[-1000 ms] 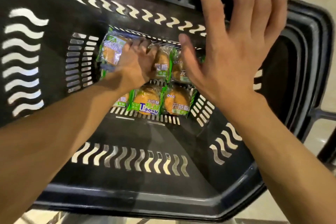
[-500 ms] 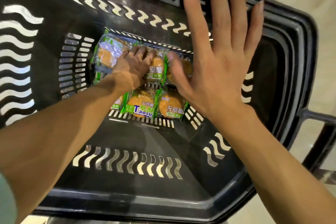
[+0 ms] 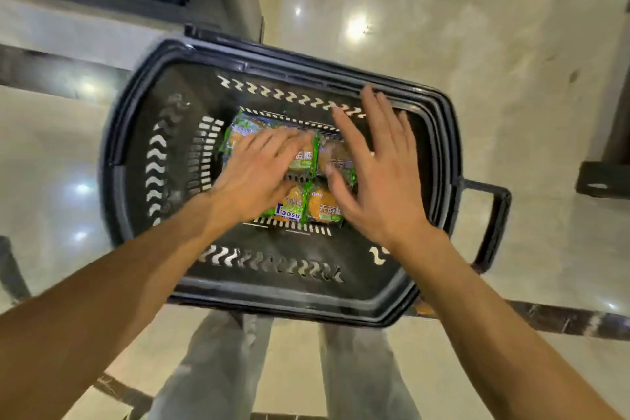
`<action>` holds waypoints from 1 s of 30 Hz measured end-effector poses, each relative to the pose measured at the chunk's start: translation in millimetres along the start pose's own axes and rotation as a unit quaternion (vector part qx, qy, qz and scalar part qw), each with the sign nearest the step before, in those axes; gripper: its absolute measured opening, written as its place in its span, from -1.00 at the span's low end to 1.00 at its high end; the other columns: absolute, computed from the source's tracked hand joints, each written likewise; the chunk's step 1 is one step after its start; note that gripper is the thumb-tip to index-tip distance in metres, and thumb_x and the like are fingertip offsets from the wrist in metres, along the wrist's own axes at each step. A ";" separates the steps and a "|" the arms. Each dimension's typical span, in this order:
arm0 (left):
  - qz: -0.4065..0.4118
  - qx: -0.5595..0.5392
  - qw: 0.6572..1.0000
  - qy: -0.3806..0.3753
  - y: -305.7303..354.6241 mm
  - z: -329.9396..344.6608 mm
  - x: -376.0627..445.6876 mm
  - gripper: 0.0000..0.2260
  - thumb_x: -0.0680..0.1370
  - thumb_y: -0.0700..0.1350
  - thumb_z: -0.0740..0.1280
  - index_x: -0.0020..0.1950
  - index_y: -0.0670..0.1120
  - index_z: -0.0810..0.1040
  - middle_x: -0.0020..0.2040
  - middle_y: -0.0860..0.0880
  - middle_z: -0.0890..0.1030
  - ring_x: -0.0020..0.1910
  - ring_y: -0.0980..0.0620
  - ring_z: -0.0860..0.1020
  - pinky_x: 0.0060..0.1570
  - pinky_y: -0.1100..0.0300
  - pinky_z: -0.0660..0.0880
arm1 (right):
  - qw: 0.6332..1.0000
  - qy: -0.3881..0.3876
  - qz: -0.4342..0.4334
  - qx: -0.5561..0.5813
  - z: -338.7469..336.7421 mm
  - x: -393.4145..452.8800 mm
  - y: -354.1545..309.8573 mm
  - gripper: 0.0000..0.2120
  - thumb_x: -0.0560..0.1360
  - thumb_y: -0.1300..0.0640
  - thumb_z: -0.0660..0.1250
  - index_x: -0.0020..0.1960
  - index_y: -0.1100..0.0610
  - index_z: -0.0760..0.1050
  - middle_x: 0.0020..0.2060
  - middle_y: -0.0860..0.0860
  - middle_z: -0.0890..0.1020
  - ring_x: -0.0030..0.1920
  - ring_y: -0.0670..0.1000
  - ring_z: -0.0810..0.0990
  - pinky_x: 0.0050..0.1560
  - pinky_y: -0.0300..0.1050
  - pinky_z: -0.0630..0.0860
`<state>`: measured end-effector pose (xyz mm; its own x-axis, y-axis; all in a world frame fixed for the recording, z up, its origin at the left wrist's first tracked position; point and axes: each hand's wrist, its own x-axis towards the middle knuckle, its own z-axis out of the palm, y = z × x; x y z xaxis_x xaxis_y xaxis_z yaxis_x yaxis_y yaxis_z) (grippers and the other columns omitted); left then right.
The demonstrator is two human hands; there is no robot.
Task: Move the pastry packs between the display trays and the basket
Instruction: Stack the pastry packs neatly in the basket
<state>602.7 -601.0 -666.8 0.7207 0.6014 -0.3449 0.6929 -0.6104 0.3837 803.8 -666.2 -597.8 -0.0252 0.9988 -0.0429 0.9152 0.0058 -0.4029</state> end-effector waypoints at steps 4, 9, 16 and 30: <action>0.013 -0.059 0.994 0.090 45.2 -130.7 -86.8 -0.41 0.59 0.09 0.21 0.58 -0.10 0.23 0.46 -0.14 0.41 0.41 -0.18 0.41 0.38 -0.13 0.37 | 0.999 0.018 0.036 0.029 -110.2 -25.0 -67.3 -0.42 0.59 -0.03 0.30 0.55 0.15 0.32 0.57 0.24 0.22 0.57 0.25 0.19 0.52 0.28 0.15; -0.046 -0.044 0.982 0.178 78.5 -280.1 -208.3 -0.37 0.55 0.09 0.22 0.59 -0.06 0.22 0.49 -0.10 0.40 0.44 -0.15 0.39 0.43 -0.03 0.29 | 0.996 0.071 0.030 0.043 -232.3 -41.3 -164.3 -0.41 0.57 -0.04 0.32 0.53 0.12 0.33 0.57 0.24 0.21 0.53 0.29 0.24 0.47 0.28 0.25; -0.090 -0.002 0.927 0.363 114.9 -415.9 -370.2 -0.39 0.55 0.07 0.26 0.58 -0.07 0.26 0.49 -0.07 0.40 0.47 -0.06 0.36 0.40 0.04 0.28 | 0.988 0.115 -0.090 0.059 -331.2 -61.6 -303.4 -0.42 0.59 -0.13 0.25 0.54 0.05 0.28 0.57 0.21 0.22 0.53 0.28 0.24 0.49 0.27 0.23; -0.069 -0.010 0.853 0.518 -69.7 -580.6 -503.3 -0.44 0.58 0.07 0.30 0.55 -0.06 0.32 0.44 -0.03 0.45 0.44 -0.05 0.40 0.39 -0.03 0.37 | 0.961 0.225 -0.158 0.015 -376.0 69.1 -545.2 -0.47 0.60 -0.13 0.24 0.50 0.08 0.39 0.51 0.09 0.36 0.50 0.12 0.32 0.47 0.12 0.31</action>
<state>179.9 -561.8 -22.6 0.2206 0.8062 0.5489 0.7615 -0.4941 0.4196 454.3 -581.8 -37.4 -0.1170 0.8680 0.4825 0.8785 0.3171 -0.3575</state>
